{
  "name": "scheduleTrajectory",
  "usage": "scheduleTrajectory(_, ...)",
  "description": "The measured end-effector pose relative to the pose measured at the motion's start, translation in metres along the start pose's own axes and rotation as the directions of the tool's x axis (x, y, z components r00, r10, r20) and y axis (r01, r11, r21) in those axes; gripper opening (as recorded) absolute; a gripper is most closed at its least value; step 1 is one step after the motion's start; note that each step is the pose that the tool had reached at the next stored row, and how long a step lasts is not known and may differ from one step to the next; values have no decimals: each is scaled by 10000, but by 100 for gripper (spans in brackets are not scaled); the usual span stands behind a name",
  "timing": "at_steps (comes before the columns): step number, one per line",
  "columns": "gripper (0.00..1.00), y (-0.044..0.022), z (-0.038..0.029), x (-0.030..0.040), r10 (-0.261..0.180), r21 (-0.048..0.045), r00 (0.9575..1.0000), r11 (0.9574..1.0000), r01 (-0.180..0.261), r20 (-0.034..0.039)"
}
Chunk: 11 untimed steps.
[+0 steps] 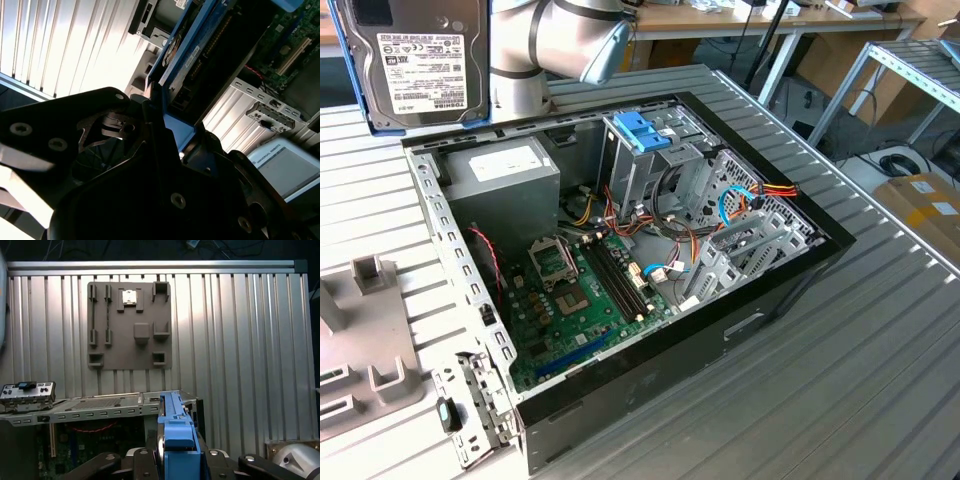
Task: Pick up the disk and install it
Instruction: 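Pick up the disk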
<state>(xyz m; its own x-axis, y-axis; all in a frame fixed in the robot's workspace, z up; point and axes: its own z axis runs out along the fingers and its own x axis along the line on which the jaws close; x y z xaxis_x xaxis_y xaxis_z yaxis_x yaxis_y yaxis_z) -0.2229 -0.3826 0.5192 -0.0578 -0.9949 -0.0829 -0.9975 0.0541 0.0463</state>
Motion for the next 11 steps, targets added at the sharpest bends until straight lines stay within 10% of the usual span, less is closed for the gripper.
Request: scheduleTrajectory(11,37,-34,-2,50,0,0,10000,10000,0,0)
